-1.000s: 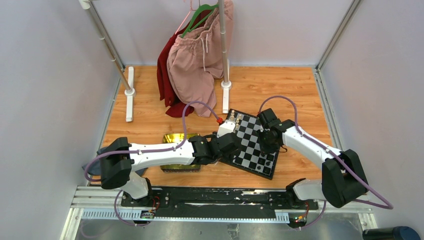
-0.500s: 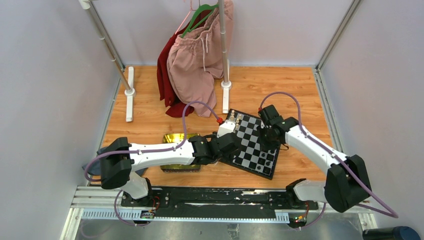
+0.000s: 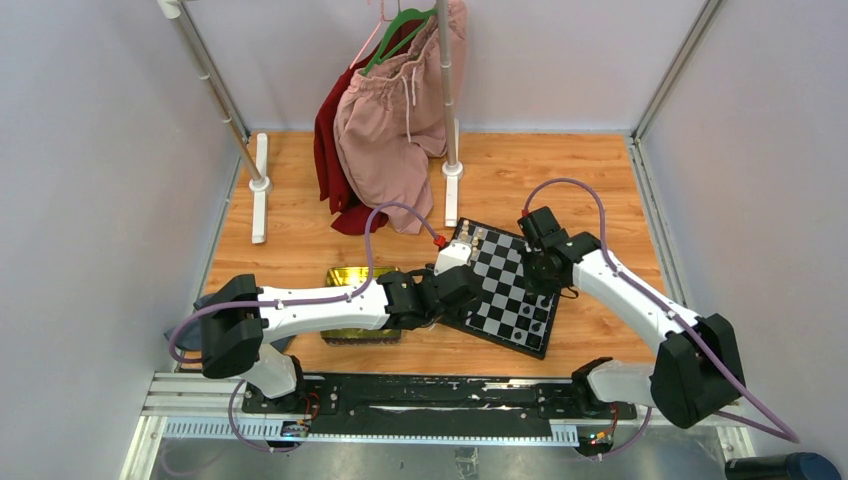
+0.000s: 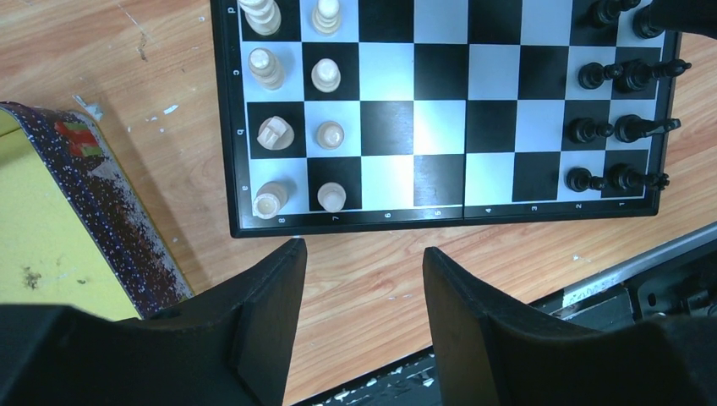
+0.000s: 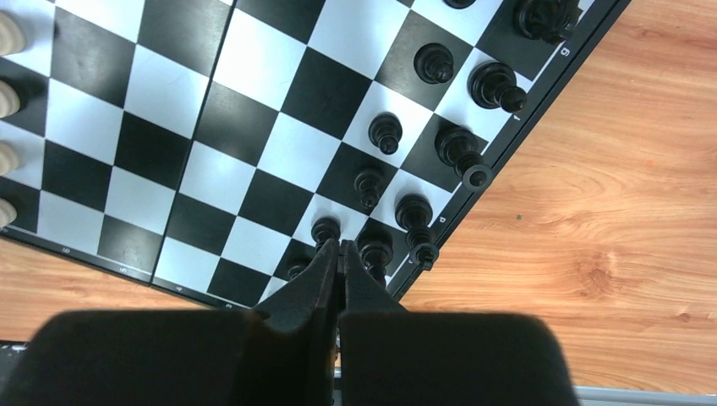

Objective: Set up the chess pieces on the board
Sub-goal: Adjust the chess piece on the chessboard.

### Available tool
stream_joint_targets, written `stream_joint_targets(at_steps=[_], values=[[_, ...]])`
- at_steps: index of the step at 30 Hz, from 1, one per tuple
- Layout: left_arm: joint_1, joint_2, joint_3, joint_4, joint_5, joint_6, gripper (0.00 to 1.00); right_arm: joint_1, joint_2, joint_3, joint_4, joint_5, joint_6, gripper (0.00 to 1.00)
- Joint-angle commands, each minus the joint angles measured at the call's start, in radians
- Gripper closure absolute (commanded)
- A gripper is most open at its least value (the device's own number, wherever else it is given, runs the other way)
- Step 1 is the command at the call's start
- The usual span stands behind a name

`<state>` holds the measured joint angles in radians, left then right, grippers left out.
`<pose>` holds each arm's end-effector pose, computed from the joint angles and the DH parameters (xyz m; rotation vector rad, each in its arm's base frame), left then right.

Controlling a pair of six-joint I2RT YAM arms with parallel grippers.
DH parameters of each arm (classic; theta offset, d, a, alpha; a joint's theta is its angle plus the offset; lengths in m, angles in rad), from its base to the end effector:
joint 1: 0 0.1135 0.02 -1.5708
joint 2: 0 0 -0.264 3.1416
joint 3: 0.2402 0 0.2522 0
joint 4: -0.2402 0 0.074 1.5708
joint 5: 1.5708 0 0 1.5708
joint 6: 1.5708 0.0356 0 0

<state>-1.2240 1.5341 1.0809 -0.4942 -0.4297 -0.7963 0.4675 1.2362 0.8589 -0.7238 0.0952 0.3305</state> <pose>0.1223 -0.2949 0.2377 0.3489 2.4117 -0.3813 0.2092 0.1018 0.2308 -0.1524 2.6654 0.1310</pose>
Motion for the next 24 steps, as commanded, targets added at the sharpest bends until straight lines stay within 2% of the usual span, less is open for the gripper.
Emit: stream_joint_targets(at_steps=[1, 24], values=[[0.004, -0.023, 0.005, -0.001, -0.015, 0.005, 0.42, 0.000, 0.034, 0.014, 0.016, 0.056, 0.008, 1.00], [0.004, -0.035, -0.014, -0.005, -0.015, 0.025, 0.42, -0.067, 0.067, -0.017, 0.073, 0.086, 0.000, 1.00]])
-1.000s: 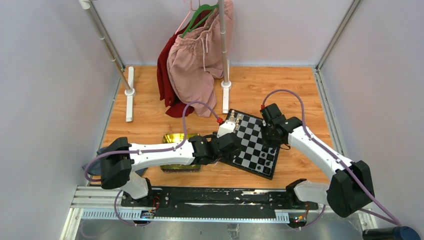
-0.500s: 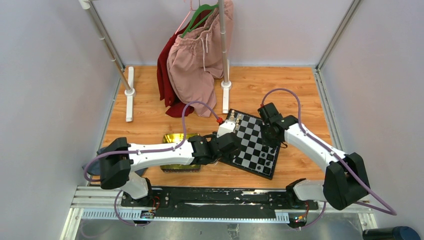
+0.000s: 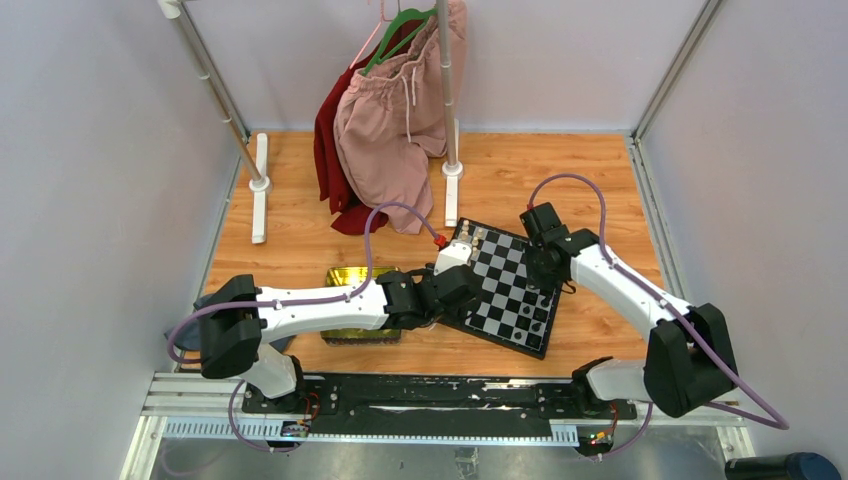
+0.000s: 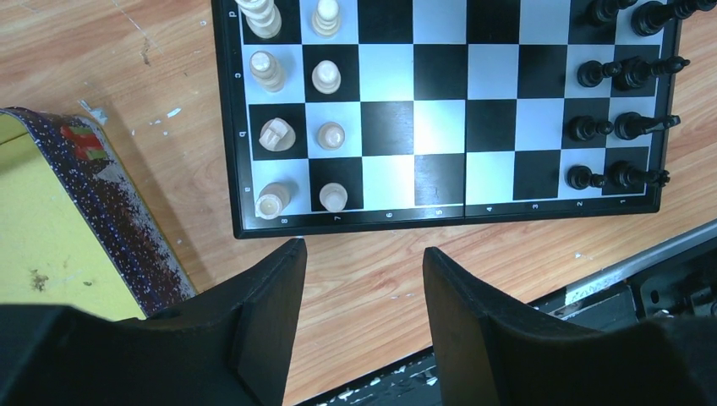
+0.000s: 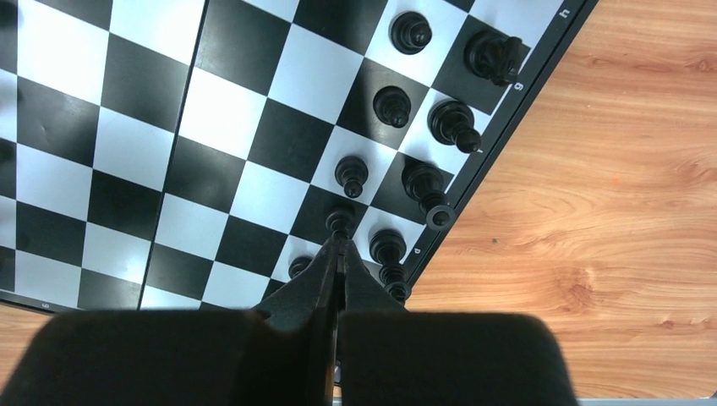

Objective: Set up the chess pieces on the board
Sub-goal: Adjust the chess piece on the chessboard.

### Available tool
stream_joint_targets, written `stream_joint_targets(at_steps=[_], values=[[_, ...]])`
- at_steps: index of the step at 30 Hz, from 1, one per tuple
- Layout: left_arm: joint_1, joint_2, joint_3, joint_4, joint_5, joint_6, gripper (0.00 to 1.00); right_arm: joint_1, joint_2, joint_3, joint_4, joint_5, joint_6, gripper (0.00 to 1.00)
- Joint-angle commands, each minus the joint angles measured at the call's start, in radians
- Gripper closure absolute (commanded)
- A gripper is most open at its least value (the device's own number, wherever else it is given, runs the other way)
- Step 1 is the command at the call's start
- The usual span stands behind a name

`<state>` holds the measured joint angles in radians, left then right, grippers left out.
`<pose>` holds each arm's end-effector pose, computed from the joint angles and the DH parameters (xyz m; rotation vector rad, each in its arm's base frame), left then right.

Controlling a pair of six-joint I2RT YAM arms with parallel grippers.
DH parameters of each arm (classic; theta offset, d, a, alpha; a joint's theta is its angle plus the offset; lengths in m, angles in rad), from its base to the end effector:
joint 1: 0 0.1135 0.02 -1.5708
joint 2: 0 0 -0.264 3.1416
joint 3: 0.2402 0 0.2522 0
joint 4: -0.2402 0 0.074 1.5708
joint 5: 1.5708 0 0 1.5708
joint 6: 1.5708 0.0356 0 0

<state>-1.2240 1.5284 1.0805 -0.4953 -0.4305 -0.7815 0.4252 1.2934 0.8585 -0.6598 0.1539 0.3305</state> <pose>0.1221 -0.2941 0.2392 0.3645 2.4049 -0.3783 0.2256 0.0962 0.2216 -0.0757 2.6428 0.0472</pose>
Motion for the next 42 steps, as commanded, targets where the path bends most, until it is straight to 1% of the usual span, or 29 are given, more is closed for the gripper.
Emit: stream_joint_targets(at_steps=[1, 11, 25, 42], values=[[0.004, -0.029, -0.014, -0.004, -0.014, 0.011, 0.42, -0.027, 0.012, -0.017, 0.010, 0.027, -0.002, 1.00], [0.005, -0.034, -0.021, -0.008, -0.013, 0.016, 0.42, -0.059, 0.033, -0.044, 0.038, 0.012, -0.003, 1.00], [0.006, -0.035, -0.024, -0.007, -0.013, 0.019, 0.42, -0.063, 0.050, -0.080, 0.071, -0.023, 0.004, 1.00], [0.006, -0.009, -0.008, 0.000, -0.007, 0.019, 0.42, -0.062, 0.063, -0.083, 0.082, -0.047, -0.003, 1.00]])
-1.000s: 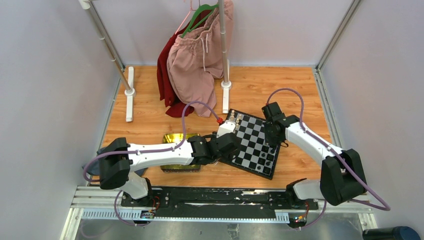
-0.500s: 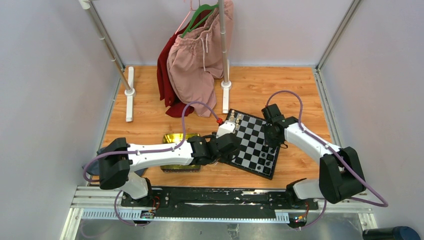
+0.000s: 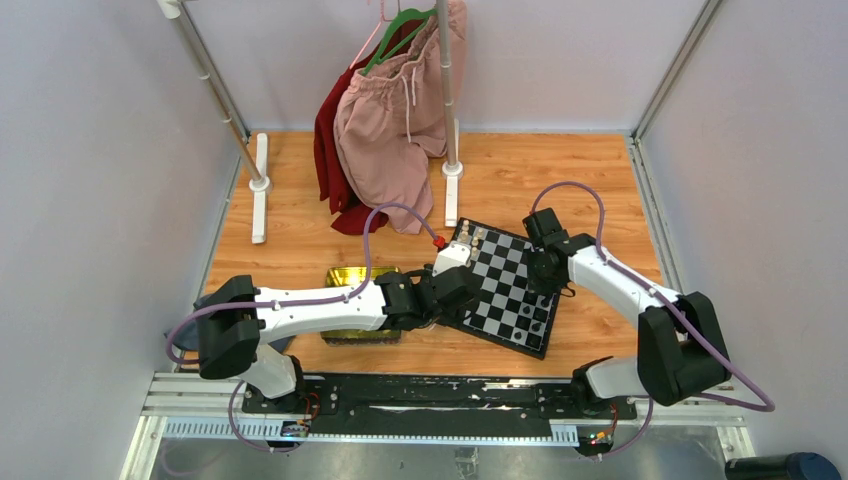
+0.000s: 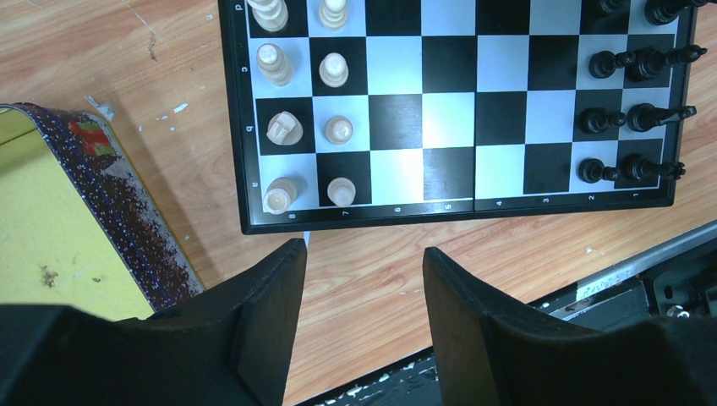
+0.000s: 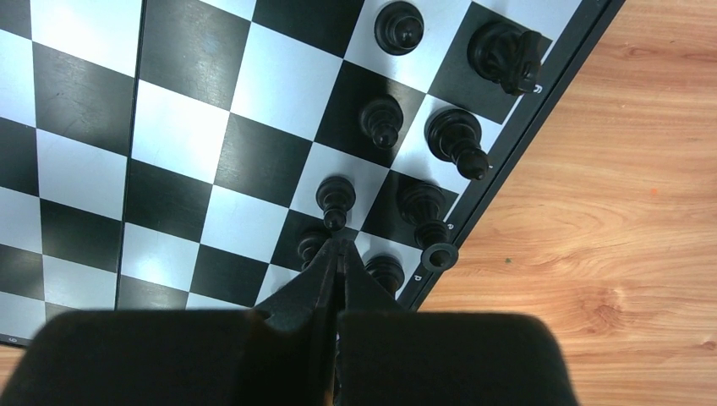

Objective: Set up the chess pieces on the board
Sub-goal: Adjust the chess piece on the chessboard.

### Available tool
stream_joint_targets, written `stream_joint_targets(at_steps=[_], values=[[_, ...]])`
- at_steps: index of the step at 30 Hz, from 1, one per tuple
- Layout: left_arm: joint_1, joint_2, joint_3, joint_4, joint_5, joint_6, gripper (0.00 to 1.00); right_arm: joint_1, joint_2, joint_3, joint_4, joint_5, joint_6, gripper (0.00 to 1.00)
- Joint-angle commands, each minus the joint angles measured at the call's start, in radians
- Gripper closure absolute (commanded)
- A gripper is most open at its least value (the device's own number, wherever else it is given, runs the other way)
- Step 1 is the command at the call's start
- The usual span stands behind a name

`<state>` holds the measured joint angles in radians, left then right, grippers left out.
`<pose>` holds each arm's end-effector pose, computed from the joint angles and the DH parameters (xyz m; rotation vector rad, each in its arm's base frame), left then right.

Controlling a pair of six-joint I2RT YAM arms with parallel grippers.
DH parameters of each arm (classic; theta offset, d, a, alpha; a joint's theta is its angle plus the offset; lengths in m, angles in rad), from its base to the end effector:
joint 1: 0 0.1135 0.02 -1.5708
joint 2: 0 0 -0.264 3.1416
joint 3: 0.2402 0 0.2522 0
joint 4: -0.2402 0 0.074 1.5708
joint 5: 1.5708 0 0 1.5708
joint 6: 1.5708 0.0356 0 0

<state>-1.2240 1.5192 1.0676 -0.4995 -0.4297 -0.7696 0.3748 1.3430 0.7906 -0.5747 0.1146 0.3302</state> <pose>0.1209 -0.2910 0.2376 0.3821 2.4068 -0.3655 0.2317 0.0868 0.1944 -0.0251 2.6859 0.0646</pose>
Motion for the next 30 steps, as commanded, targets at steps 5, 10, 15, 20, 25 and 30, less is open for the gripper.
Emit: stream_joint_targets(at_steps=[5, 10, 15, 20, 25, 30], values=[[0.006, 0.006, 0.009, 0.006, -0.007, 0.006, 0.42, -0.013, 0.015, -0.012, -0.005, -0.001, -0.009, 1.00], [0.006, 0.010, 0.022, -0.003, -0.013, 0.010, 0.42, -0.012, -0.025, 0.011, -0.039, 0.034, -0.018, 1.00], [0.006, 0.013, 0.046, -0.023, -0.026, 0.024, 0.42, -0.015, -0.066, 0.070, -0.092, 0.058, -0.030, 0.99], [0.006, 0.011, 0.080, -0.050, -0.047, 0.054, 0.41, -0.031, -0.104, 0.108, -0.120, 0.070, -0.036, 0.96], [0.007, 0.001, 0.093, -0.075, -0.060, 0.087, 0.41, -0.048, -0.149, 0.122, -0.142, 0.096, -0.036, 0.91], [0.014, -0.040, 0.094, -0.106, -0.105, 0.107, 0.25, -0.069, -0.229, 0.115, -0.143, 0.135, -0.032, 0.70]])
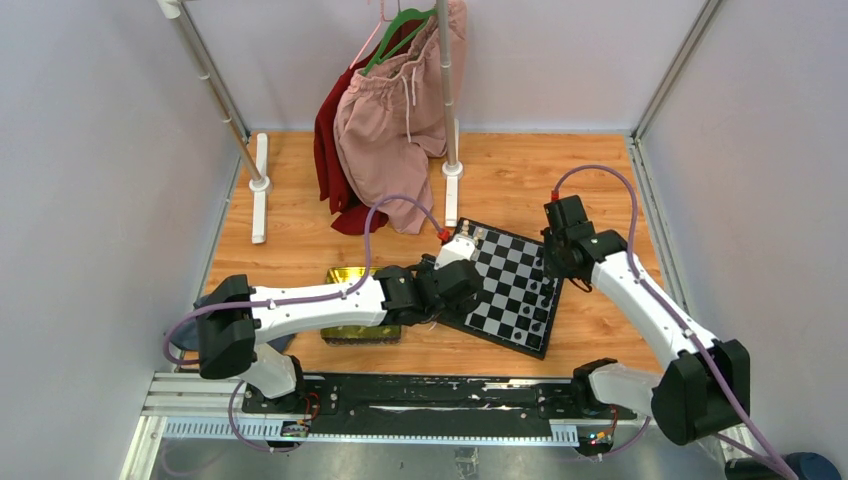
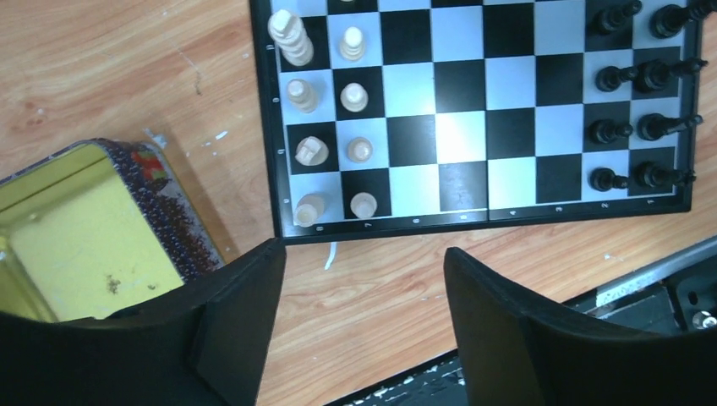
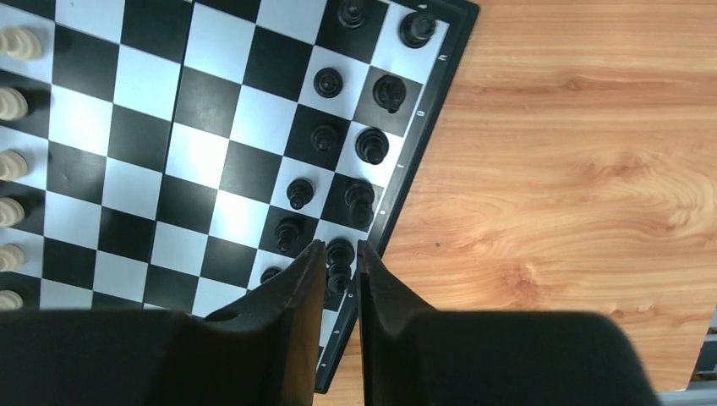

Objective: Set up the chess pieces on the board
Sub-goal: Adjust the chess piece on the chessboard, then reset both arms

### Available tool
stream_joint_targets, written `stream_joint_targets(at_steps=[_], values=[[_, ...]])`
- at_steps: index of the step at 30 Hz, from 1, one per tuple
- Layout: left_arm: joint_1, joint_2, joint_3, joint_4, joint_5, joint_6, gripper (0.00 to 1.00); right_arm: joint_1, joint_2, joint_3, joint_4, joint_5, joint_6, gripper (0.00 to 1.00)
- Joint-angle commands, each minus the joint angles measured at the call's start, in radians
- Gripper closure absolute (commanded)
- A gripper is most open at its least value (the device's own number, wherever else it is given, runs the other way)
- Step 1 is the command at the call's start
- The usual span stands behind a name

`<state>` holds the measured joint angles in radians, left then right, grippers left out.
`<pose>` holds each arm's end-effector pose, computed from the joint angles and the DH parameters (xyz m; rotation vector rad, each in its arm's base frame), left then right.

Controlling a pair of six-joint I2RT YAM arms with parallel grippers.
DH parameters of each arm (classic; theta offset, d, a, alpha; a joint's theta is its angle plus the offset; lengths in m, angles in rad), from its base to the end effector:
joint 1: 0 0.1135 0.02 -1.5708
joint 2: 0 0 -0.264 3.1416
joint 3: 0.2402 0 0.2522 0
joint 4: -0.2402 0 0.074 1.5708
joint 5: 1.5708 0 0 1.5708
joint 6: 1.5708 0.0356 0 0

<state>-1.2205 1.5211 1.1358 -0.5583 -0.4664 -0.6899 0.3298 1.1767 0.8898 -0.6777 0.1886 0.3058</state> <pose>0.1243 -0.2937 0.2550 0.4498 2.3587 -0.3055 0.2223 0.0690 0.2559 0.0441 2.5100 0.0198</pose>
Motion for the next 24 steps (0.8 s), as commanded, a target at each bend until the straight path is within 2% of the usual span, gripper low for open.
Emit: stream_joint_targets(at_steps=[1, 7, 14, 19, 24], values=[[0.015, -0.056, 0.023, -0.059, -0.091, 0.030, 0.20, -0.024, -0.080, 0.018, -0.039, 0.076, -0.007, 0.67], [0.096, -0.193, -0.030, -0.089, -0.218, 0.056, 0.01, -0.054, -0.164, 0.028, 0.018, 0.160, -0.045, 0.57], [0.204, -0.346, -0.135, -0.059, -0.332, 0.080, 0.00, -0.079, -0.195, 0.054, 0.049, 0.252, -0.116, 0.47], [0.236, -0.419, -0.206, -0.044, -0.455, 0.098, 0.00, -0.082, -0.238, 0.031, 0.060, 0.293, -0.117, 0.40], [0.243, -0.520, -0.300, 0.068, -0.533, 0.176, 0.00, -0.081, -0.296, -0.011, 0.050, 0.333, -0.095, 0.34]])
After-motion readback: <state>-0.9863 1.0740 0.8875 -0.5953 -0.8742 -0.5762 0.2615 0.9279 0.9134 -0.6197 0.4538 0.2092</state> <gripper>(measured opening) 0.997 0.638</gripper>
